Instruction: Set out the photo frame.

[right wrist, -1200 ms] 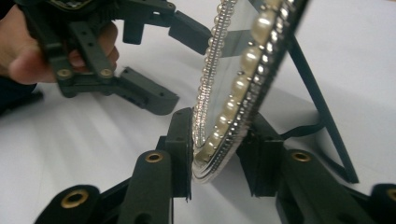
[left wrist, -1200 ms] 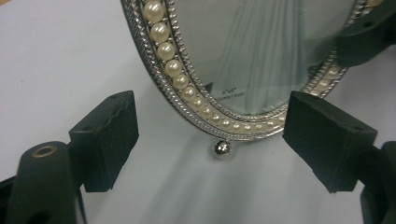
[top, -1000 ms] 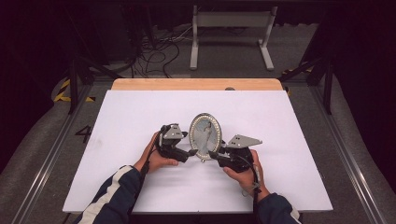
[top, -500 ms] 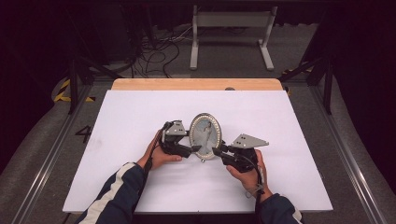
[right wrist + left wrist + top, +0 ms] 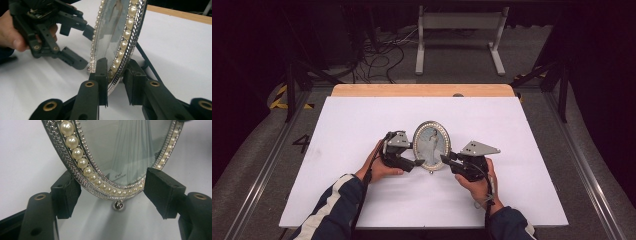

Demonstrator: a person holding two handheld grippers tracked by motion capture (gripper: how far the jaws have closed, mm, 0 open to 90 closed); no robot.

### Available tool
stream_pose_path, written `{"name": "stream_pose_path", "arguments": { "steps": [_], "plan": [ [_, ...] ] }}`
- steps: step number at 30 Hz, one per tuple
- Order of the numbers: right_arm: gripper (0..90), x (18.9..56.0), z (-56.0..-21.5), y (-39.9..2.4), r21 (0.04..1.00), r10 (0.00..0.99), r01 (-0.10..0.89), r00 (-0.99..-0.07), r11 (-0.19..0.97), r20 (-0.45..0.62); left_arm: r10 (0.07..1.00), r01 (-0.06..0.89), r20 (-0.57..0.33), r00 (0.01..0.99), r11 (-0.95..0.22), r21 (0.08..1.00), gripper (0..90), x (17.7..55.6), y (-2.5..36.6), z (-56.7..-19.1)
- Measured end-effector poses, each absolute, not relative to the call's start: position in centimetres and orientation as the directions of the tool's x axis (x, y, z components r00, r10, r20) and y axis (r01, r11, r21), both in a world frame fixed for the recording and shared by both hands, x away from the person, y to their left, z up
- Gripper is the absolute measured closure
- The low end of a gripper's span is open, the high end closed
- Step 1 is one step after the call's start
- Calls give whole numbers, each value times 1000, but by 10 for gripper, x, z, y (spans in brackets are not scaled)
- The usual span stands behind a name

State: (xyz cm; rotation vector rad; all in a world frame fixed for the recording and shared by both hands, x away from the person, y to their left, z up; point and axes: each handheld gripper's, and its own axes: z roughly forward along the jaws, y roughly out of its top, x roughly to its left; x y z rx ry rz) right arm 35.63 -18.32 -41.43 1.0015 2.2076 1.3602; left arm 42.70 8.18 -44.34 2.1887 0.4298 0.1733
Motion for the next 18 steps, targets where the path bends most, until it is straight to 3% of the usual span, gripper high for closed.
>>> {"name": "stream_pose_path", "arguments": {
  "steps": [8,13,18],
  "plan": [
    [731,359,-415,-183,886,741,374,-670,274,54,370,242,-28,929,-545,803,280,425,83,-443],
    [638,354,-413,-183,888,737,355,-675,293,26,419,241,-7,908,-508,827,271,425,83,-440],
    [690,351,-408,-187,890,741,353,-671,290,25,442,250,-16,897,-476,843,309,425,85,-437]
  ]
}}
